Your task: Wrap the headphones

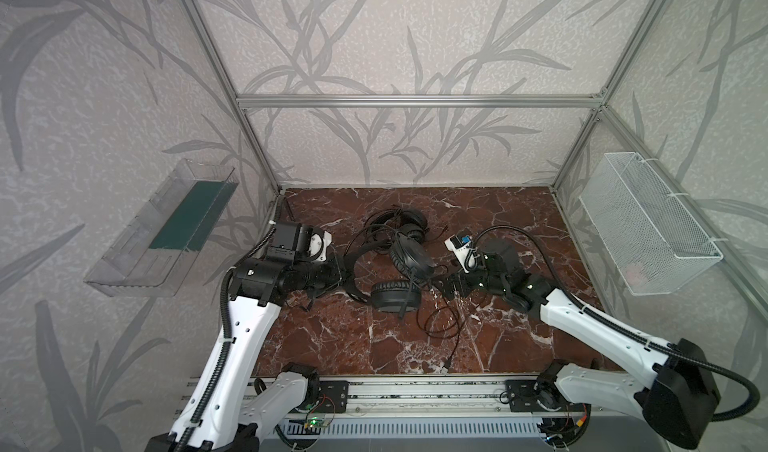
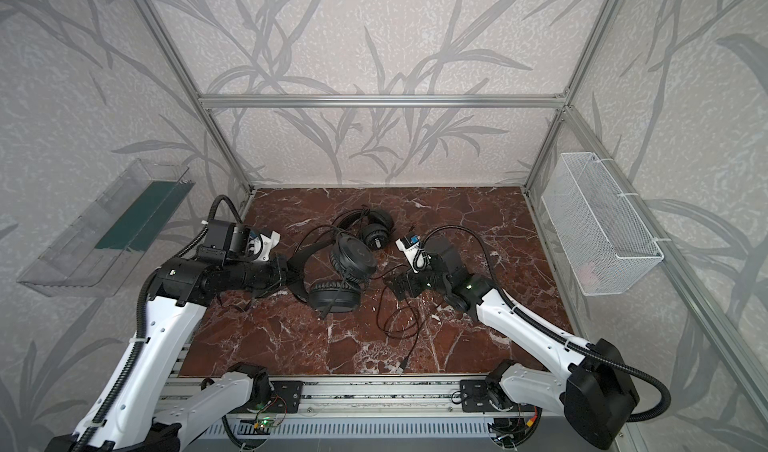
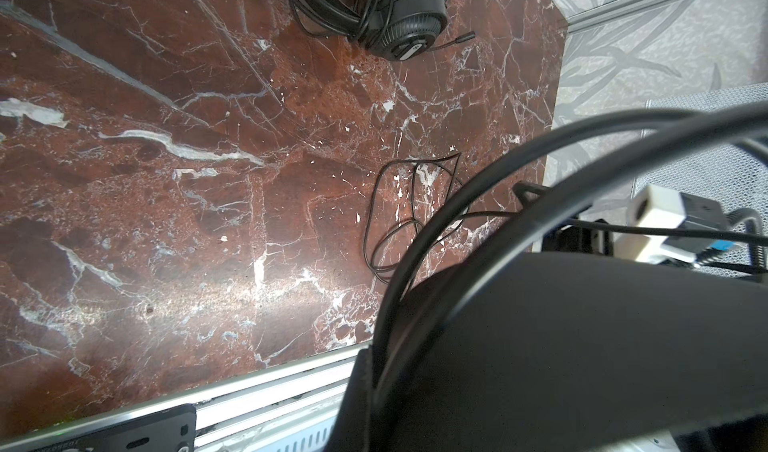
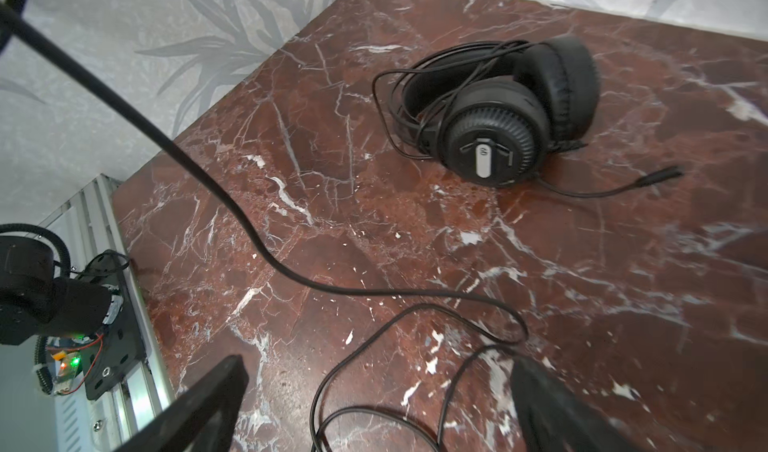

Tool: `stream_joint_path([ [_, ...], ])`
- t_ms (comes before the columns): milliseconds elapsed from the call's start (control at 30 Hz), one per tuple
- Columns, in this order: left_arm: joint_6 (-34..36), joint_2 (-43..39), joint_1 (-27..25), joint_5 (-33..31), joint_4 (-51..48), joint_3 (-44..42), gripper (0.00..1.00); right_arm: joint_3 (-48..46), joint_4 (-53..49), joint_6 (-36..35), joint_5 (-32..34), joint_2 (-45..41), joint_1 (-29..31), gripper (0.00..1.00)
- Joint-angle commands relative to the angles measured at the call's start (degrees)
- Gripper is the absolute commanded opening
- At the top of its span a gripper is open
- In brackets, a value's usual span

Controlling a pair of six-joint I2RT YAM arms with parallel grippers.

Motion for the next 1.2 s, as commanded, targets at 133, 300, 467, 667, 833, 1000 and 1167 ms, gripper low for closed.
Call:
stream_joint_path([
  [133, -1.2, 1.0, 1.2, -1.0, -5.4, 10.6, 0.0, 0.6, 17.1, -7.2, 3.9, 11.6, -0.3, 0.99],
  [300, -0.9, 3.0, 1.3, -3.8, -8.5, 16.7, 0.0, -1.4, 26.2, -9.1, 4.2, 19.0, -1.1, 0.99],
  [467, -1.2, 4.6, 1.4, -4.8, -9.8, 20.1, 0.0, 0.9, 28.9, -8.0, 2.9, 25.6, -1.8, 1.0],
  [667, -2.4, 5.3, 1.9, -5.1, -10.1, 22.0, 0.0, 6.1, 25.5, -6.8, -1.4, 31.7, -2.2, 0.7],
  [833, -3.7, 5.7, 3.0, -3.1, -9.2, 22.3, 0.0, 7.5, 26.4, -6.4, -0.5, 34.8, -2.3, 0.39],
  [1000, -5.4, 6.2, 5.1, -4.2, -9.8, 23.5, 0.0, 6.5, 25.3, -5.0, -0.2, 34.6, -0.6, 0.22],
  [1167, -9.9, 7.8, 8.3, -7.9, -11.9, 25.4, 0.0, 7.0, 17.5, -6.7, 12.3, 33.1, 7.8, 0.0],
])
